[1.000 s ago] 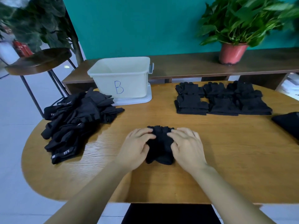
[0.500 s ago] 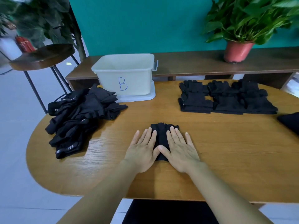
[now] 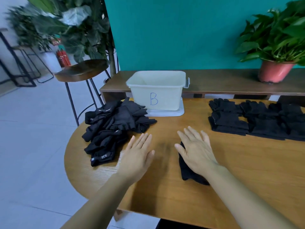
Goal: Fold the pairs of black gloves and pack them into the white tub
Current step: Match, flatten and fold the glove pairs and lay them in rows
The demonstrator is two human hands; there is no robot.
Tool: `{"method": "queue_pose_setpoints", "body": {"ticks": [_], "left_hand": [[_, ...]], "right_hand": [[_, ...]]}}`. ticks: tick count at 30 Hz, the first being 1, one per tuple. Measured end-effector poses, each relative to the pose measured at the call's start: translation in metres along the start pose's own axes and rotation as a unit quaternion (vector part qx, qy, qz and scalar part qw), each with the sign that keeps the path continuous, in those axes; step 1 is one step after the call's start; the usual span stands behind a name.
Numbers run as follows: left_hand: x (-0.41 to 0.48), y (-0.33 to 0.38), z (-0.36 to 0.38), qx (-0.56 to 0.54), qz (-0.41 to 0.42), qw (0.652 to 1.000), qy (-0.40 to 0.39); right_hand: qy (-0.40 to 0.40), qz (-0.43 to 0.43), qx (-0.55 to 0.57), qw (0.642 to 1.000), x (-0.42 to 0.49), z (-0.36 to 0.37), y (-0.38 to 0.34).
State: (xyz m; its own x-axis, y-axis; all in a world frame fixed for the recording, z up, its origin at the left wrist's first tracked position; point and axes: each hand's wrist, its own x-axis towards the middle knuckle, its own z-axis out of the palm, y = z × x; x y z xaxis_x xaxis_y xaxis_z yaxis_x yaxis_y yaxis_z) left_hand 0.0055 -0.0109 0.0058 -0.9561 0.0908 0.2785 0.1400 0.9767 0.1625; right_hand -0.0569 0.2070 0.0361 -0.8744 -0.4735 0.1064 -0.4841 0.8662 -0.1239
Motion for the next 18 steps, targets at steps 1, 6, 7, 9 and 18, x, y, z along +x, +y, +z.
{"method": "queue_pose_setpoints", "body": {"ticks": [1, 6, 7, 9, 18], "left_hand": [[0.0, -0.01, -0.004, 0.0, -0.007, 1.0, 0.012], [0.01, -0.058, -0.023, 0.037, -0.046, 0.997, 0.055], [0.014, -0.067, -0.027, 0.044, -0.053, 0.996, 0.061], [0.023, -0.086, -0.033, 0.054, -0.064, 0.994, 0.073], [0.057, -0.157, -0.024, 0.069, -0.088, 0.989, 0.092]], "right_hand": [[0.007, -0.011, 0.0, 1.0, 0.006, -0.002, -0.007], [0.016, -0.063, 0.017, 0.998, 0.048, -0.004, -0.049], [0.02, -0.07, 0.022, 0.997, 0.057, -0.002, -0.058], [0.041, -0.087, 0.032, 0.995, 0.077, 0.001, -0.073], [0.01, -0.101, 0.03, 0.994, 0.166, 0.019, -0.114]]}}
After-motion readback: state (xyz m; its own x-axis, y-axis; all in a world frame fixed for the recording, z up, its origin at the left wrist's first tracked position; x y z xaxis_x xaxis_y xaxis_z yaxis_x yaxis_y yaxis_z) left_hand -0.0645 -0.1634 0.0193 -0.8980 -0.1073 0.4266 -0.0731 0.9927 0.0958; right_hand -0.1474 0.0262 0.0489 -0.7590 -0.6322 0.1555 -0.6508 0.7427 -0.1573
